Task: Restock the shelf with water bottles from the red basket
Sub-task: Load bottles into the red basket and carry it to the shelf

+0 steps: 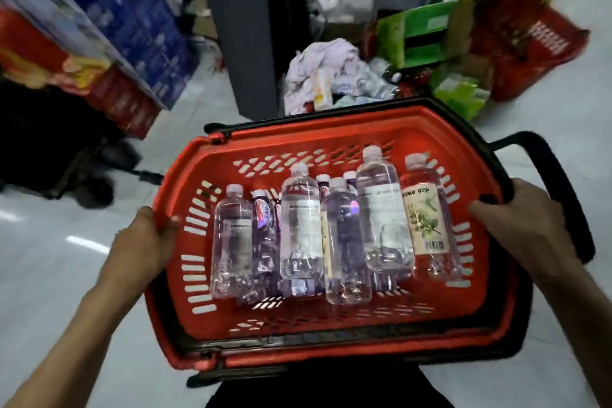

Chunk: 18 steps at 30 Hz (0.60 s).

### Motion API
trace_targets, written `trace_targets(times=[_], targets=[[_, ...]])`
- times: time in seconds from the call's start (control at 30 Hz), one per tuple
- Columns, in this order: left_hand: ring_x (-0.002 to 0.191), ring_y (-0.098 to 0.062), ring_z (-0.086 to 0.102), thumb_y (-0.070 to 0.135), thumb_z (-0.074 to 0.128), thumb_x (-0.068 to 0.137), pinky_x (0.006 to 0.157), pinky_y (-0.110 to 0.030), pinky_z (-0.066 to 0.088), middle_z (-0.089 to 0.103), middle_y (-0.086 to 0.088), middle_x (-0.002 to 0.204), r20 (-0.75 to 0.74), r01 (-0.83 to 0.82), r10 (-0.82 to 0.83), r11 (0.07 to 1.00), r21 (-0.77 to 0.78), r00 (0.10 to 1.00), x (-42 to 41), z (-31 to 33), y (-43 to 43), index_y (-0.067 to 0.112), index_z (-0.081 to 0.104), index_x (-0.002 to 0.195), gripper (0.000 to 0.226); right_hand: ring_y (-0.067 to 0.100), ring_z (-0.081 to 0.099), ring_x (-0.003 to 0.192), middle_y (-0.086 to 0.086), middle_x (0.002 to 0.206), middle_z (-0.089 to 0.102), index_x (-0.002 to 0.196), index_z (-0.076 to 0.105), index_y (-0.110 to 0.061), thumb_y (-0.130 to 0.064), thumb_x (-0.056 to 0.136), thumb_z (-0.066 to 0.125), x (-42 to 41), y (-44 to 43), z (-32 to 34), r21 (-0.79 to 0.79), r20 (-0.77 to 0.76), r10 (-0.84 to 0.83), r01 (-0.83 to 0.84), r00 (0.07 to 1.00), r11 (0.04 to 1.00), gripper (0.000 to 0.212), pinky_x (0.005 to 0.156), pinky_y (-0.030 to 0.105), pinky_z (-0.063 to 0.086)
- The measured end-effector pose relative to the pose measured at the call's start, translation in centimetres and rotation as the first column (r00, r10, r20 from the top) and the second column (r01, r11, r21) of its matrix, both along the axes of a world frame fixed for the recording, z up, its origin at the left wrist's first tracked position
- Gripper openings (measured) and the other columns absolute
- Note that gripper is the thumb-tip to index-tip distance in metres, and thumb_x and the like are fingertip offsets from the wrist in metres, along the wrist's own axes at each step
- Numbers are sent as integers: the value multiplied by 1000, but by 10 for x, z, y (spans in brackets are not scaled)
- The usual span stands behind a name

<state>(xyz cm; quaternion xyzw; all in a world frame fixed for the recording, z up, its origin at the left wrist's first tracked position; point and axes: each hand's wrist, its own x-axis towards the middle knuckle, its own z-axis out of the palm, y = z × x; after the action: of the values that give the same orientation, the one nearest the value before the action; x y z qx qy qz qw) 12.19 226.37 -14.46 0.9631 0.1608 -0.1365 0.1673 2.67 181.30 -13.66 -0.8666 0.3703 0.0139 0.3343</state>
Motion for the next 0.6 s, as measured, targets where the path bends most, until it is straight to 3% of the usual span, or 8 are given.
trace_targets(times=[0.1,0.27,0.47,0.6], targets=[[99,-47,62,50,51,92,75,-41,43,65,-29,108,-21,190,-190,982,3,982,60,-6,-47,8,50,110,45,29,62,77,8,83,68,91,65,-14,-31,75,70,3,-44,5,-48,-28,-107,105,994,993,24,68,32,45],[98,-49,59,36,53,97,71,-41,35,62,-32,111,-4,435,-435,900,37,901,178,-17,-171,10,40,101,29,26,55,70,4,77,61,93,58,-14,-28,75,72,11,-104,3,-86,-100,-350,343,931,936,26,59,31,39],[103,-51,58,38,53,96,75,-45,40,61,-34,114,1,711,-715,695,113,699,278,-5,-335,7,43,115,38,28,60,72,9,83,66,94,57,-14,-30,74,70,-10,-157,-4,-93,-121,-620,613,775,784,28,57,31,41],[104,-50,58,24,60,94,85,-46,44,59,-35,115,75,851,-859,511,123,506,303,2,-468,-3,50,119,38,30,63,77,11,86,67,99,57,-13,-32,74,70,-29,-202,-17,-79,-120,-761,758,637,647,34,63,33,46]])
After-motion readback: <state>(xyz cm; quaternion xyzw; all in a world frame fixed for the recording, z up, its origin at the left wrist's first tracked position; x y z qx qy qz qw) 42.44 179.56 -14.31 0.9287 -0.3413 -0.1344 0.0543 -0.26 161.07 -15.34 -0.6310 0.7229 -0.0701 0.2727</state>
